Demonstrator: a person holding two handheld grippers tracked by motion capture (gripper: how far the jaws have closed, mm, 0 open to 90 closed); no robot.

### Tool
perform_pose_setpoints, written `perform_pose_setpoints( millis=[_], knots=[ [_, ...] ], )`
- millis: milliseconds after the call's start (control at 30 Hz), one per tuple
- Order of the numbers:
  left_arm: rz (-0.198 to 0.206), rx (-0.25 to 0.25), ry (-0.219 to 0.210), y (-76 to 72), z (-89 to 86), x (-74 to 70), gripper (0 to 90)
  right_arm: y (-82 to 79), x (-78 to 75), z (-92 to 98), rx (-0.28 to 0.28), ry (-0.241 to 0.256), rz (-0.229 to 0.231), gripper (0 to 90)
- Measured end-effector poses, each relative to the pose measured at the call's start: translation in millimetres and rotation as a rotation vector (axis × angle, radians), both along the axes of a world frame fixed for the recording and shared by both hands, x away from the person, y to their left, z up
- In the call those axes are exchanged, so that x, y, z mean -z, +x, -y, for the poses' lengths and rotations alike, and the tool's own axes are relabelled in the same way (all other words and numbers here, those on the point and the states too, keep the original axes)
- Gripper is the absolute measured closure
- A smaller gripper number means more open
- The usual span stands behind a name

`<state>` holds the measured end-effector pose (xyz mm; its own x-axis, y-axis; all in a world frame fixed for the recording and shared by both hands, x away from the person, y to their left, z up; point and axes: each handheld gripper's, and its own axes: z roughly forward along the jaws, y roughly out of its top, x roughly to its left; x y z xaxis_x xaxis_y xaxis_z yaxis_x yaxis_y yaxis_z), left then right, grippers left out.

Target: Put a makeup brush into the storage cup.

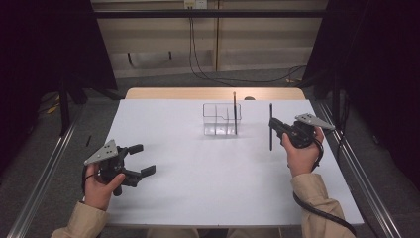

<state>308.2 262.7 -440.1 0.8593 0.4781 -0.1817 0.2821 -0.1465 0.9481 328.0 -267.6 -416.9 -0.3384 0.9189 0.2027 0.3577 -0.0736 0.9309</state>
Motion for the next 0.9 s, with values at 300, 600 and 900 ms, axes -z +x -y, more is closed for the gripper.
perform_pose_setpoints(
  millis=[300,600,900],
  knots=[
    [0.0,0.0,-0.001,0.1,-0.2,0.1,0.9,4.3,-4.5,-6.4,-0.009,0.016,0.047,84.4],
    [-0.001,-0.001,-0.002,0.2,-0.1,0.5,0.9,9.3,-9.5,-10.5,-0.016,0.03,0.079,84.4],
    [-0.001,-0.004,-0.002,0.5,-0.8,0.7,0.9,14.5,-12.9,-16.3,-0.033,0.042,0.1,84.4]
  ],
)
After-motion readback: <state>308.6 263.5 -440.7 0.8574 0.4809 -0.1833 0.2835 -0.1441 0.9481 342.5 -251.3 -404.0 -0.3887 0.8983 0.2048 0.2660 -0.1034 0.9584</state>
